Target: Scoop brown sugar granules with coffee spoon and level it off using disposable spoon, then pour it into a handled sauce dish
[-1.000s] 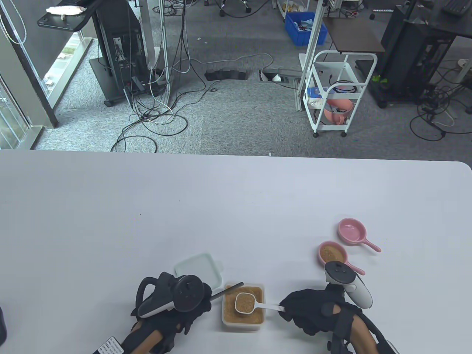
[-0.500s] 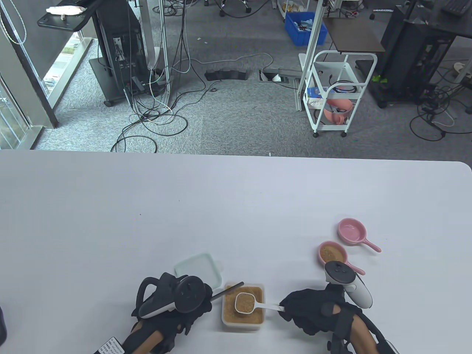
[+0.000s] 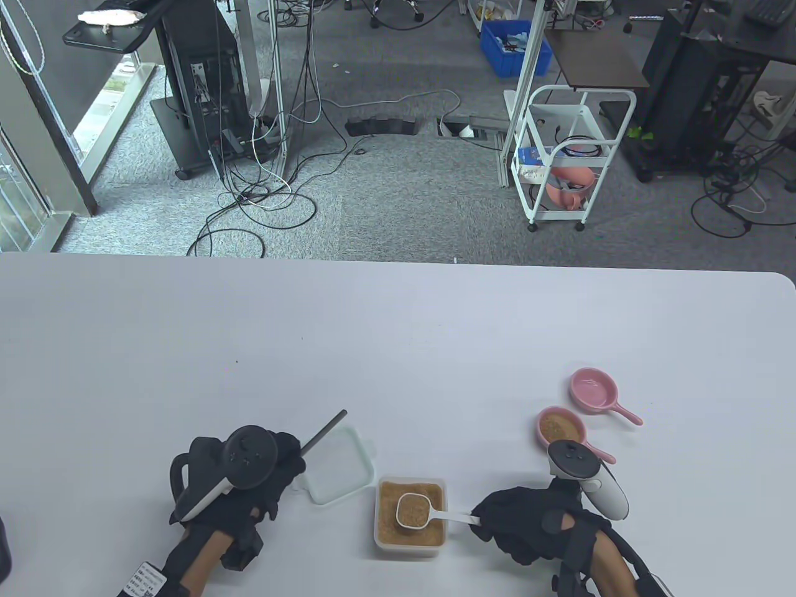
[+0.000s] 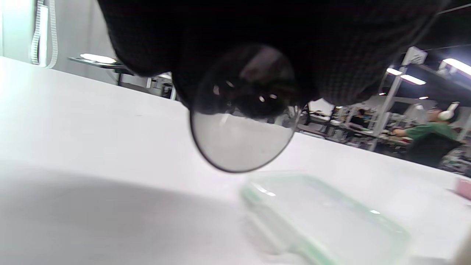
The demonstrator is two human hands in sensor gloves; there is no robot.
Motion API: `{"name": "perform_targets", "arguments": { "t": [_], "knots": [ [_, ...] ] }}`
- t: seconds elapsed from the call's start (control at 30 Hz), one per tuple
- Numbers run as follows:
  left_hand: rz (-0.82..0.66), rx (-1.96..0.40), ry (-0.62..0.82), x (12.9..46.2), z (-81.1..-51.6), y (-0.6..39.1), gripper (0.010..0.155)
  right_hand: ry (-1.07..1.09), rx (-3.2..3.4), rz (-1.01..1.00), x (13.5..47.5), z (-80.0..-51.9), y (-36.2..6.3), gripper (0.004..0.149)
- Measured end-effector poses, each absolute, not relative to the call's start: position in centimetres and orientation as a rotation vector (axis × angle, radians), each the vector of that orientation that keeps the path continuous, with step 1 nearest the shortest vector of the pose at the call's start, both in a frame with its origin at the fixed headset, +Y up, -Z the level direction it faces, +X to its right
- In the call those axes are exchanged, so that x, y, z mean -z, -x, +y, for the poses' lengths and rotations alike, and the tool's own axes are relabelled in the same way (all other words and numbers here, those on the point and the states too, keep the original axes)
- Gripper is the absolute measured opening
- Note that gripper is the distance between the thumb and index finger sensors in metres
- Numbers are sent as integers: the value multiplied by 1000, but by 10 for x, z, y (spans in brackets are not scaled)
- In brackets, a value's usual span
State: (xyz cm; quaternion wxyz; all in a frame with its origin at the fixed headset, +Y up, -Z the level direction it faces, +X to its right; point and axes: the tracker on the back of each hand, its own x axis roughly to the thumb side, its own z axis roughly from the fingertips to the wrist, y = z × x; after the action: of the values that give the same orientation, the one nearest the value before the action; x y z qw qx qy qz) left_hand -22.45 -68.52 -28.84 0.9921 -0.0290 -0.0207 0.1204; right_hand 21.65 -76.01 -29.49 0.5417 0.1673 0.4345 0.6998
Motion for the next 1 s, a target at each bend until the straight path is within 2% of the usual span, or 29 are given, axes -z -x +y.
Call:
{"name": "perform_targets", "arguments": {
  "t": [0.4, 0.67, 1.0],
  "knots": [
    [240, -119, 177, 312, -716, 281, 40, -393, -1672, 1023, 295, -760, -217, 45],
    [284, -99, 250, 318, -730, 288, 40, -391, -1678, 1029, 295, -761, -217, 45],
    [306, -82, 241, 316, -728, 287, 42, -387, -1681, 1032, 294, -761, -216, 45]
  ]
}}
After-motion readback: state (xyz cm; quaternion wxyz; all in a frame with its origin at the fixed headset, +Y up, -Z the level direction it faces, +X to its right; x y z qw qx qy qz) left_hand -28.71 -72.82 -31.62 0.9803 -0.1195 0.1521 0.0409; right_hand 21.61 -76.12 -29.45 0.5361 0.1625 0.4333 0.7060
